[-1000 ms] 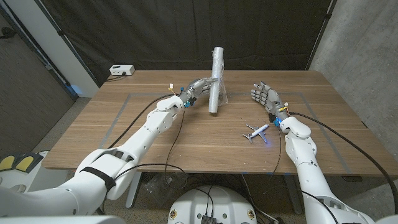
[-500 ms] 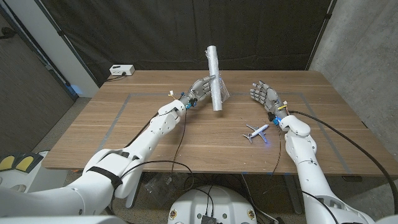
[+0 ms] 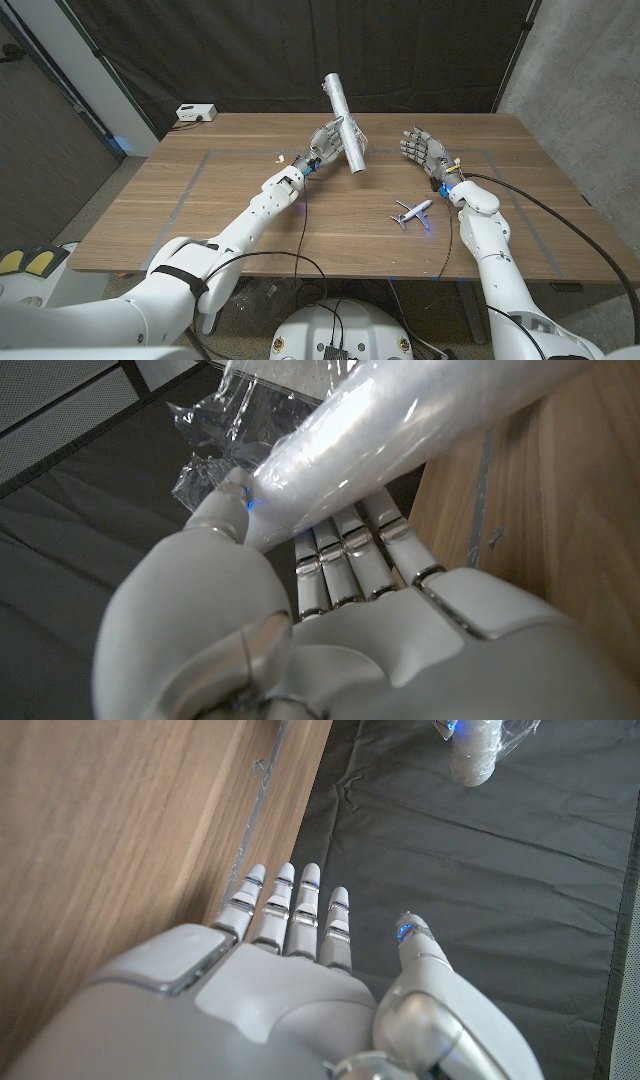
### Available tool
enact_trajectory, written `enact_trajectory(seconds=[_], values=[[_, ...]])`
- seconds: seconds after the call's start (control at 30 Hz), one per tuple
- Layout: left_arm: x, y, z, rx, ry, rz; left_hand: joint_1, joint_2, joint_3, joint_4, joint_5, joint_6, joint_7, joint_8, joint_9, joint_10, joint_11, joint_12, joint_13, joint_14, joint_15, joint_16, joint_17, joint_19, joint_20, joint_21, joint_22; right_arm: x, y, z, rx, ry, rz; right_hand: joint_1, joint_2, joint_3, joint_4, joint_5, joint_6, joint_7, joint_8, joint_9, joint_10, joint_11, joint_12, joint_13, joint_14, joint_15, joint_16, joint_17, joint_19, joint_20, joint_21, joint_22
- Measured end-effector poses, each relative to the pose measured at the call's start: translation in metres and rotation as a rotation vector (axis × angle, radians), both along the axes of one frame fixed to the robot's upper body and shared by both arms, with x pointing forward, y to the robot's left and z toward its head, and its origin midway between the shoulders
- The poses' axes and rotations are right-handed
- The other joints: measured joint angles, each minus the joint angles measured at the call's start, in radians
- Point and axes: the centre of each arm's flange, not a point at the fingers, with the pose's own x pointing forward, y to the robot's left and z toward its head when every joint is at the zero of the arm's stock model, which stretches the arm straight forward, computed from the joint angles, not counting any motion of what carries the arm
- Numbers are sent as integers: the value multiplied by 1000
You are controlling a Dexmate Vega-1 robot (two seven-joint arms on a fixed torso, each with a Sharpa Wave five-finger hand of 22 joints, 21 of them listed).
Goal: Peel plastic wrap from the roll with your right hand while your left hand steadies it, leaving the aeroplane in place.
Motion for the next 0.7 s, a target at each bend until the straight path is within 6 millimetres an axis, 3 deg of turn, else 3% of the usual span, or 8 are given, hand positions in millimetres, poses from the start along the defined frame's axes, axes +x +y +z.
enact_trajectory(seconds=[0.23,0.33,0.57,0.63,0.7], values=[[-1,-14,-4,-79,28,-77,0,0,0,0,0,-12,-11,0,1,-11,-9,0,10,-10,1,-4,0,0,0,7,0,-2,0,4,-13,-3,-3,0,0,0,0,0,0,0,0,0,0,0,0,0,0,0,0,0,0,0,0,0],[-2,-18,-5,-106,35,-104,0,0,-3,3,0,-36,-11,0,94,-31,-13,1,17,-15,3,-6,0,4,-4,7,0,-4,-1,5,-17,-5,-4,0,0,0,0,0,0,0,0,0,0,0,0,0,0,0,0,0,0,0,0,0],[-4,-26,-9,-159,57,-146,-1,1,-10,10,-9,-84,-14,6,134,-55,-1,-6,25,-42,12,-8,-1,4,-5,10,-5,-8,-1,7,-27,-1,-6,0,0,0,0,0,0,0,0,0,0,0,0,0,0,0,0,0,0,0,0,0],[-5,-29,-9,-177,62,-158,-19,19,-14,14,-9,-116,-13,22,147,-75,2,-7,30,-59,15,-15,-4,1,6,10,-5,-9,-1,8,-31,-3,-6,-1,-1,0,0,0,0,0,0,0,0,0,0,0,0,0,0,0,0,0,0,0],[-6,-32,-12,-195,71,-170,-19,19,-16,16,-9,-155,-15,92,159,-91,7,-10,34,-73,21,-15,-5,-1,11,8,-5,-10,-1,8,-36,-1,-6,-5,-5,0,0,0,0,0,0,0,0,0,0,0,0,0,0,0,0,0,0,0]])
